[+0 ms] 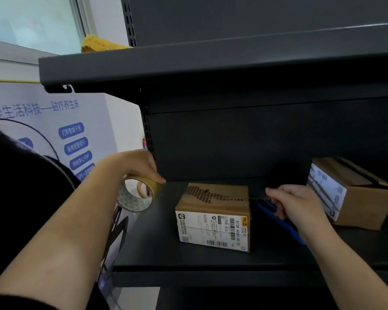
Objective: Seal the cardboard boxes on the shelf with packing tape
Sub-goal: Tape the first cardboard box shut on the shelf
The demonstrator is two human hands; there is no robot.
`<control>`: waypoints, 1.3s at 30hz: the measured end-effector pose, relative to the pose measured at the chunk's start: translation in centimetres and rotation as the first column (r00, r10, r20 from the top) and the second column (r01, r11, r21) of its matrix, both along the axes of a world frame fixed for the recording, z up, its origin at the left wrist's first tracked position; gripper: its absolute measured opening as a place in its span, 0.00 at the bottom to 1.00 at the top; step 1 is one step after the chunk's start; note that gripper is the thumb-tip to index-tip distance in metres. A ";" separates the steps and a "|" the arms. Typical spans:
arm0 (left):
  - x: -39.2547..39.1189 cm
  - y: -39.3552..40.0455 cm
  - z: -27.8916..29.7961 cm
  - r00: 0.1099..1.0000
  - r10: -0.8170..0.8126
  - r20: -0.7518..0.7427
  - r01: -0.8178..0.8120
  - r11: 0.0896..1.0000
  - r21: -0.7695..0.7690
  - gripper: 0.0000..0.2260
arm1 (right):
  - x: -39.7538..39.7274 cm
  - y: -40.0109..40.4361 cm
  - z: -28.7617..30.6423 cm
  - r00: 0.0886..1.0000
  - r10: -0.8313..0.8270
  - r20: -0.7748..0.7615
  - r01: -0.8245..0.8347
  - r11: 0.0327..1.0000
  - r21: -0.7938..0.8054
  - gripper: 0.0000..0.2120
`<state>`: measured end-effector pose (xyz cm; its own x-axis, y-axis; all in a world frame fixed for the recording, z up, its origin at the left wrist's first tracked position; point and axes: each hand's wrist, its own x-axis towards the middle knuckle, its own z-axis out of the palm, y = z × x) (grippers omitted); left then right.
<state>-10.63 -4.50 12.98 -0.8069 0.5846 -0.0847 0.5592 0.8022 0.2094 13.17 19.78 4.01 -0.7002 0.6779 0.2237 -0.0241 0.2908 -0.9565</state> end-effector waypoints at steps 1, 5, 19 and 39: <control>-0.1 0.0 -0.3 1.000 0.003 0.015 -0.003 1.000 -0.013 0.15 | 0.0 0.0 -0.2 1.000 0.007 0.009 -0.007 1.000 -0.003 0.14; -0.1 -0.2 -1.6 0.998 0.001 0.058 0.002 0.999 -0.044 0.15 | 0.1 -0.2 -1.1 0.999 0.031 0.017 -0.030 0.999 -0.040 0.15; 1.3 1.4 -4.7 0.995 -0.061 0.077 0.066 0.996 -0.061 0.14 | -0.3 -1.2 -2.0 0.944 -0.012 0.331 -0.055 0.979 0.195 0.18; 4.9 3.2 -5.5 0.963 -0.252 -0.097 0.226 0.950 -0.215 0.10 | -8.2 -8.4 5.8 0.474 0.040 0.880 -0.864 0.217 0.455 0.59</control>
